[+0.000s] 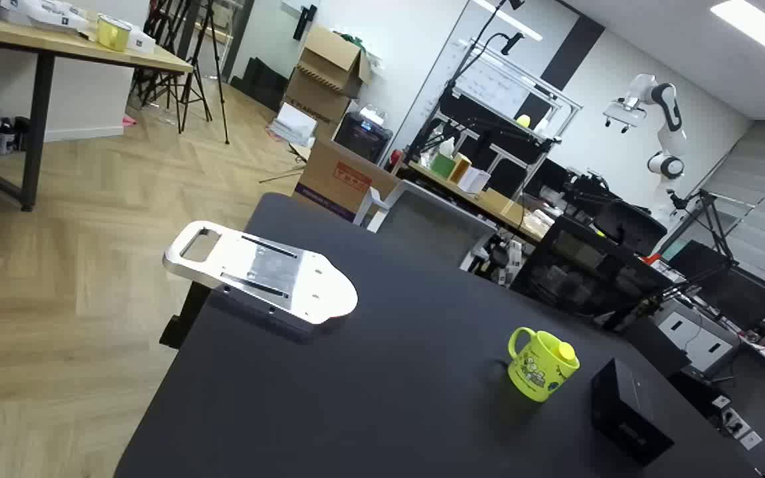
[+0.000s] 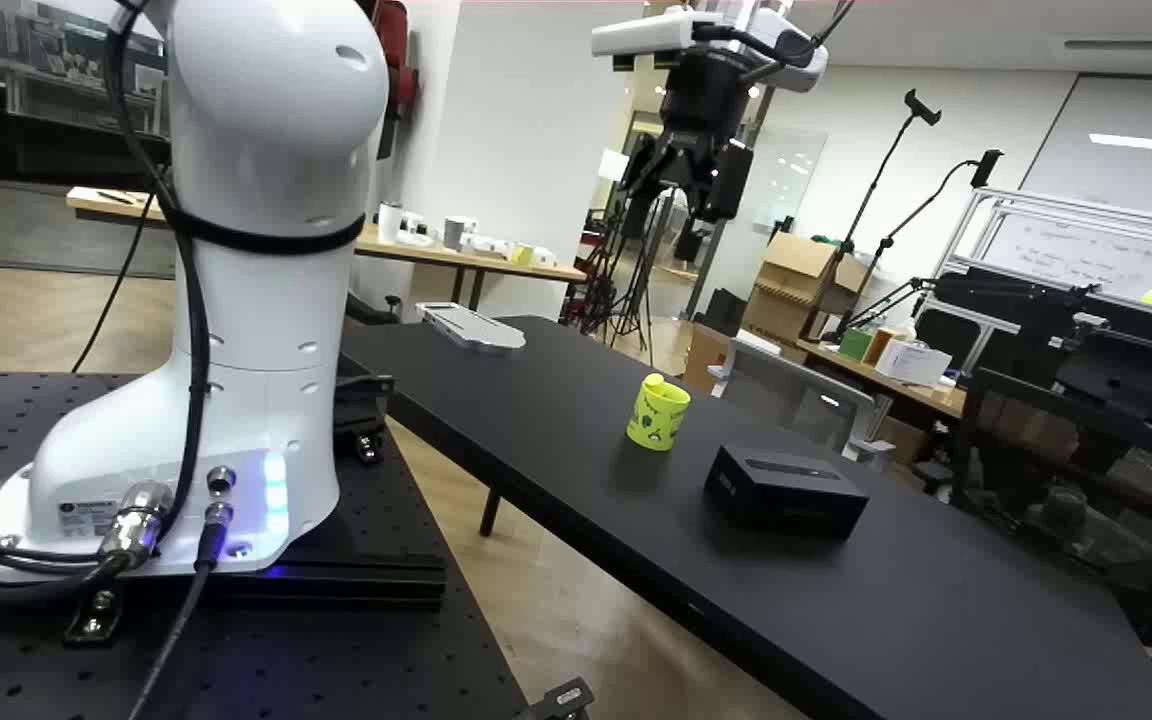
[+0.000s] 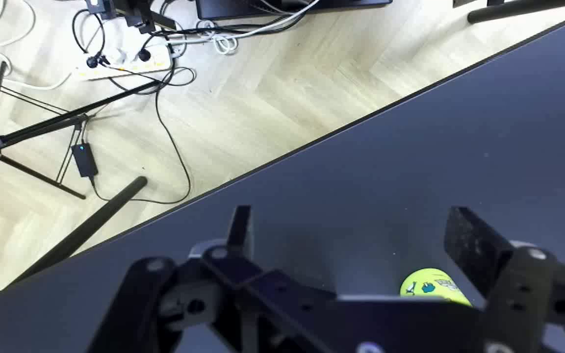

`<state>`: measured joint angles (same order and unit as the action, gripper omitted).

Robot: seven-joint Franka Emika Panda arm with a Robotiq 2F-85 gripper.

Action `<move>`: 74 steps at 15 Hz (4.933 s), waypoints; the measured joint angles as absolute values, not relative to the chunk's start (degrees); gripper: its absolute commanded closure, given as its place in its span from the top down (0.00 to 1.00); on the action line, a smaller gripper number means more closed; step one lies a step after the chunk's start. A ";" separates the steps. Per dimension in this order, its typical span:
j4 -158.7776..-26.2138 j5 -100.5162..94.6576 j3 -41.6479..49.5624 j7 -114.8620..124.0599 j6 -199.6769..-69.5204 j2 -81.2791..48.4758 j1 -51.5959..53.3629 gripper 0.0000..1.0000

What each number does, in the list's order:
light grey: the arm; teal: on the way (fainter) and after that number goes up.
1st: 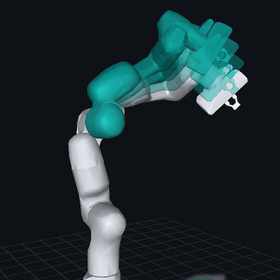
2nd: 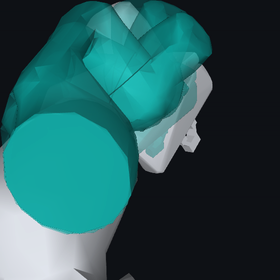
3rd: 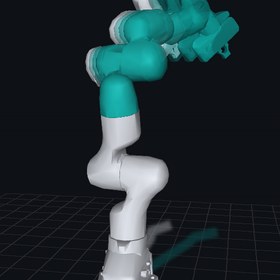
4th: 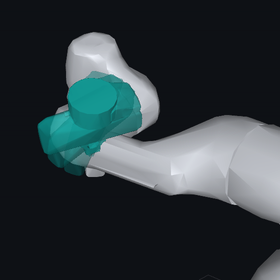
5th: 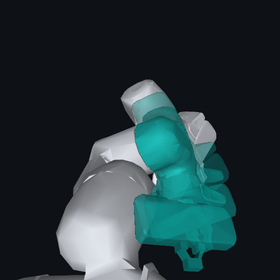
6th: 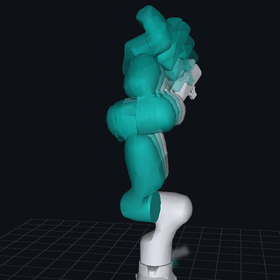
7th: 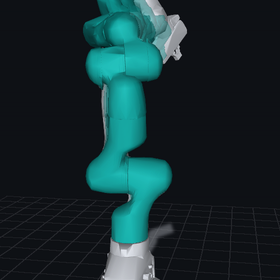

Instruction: Take the glue stick from the green cup and place it on the table

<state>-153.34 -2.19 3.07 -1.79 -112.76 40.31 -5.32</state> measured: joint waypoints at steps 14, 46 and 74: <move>-152.98 -2.16 3.02 -0.13 -116.53 37.83 -5.65 1.00; -98.73 26.19 -2.61 26.16 -118.68 -35.54 0.44 1.00; -93.96 28.24 -2.48 21.37 -99.19 -28.43 -1.13 0.09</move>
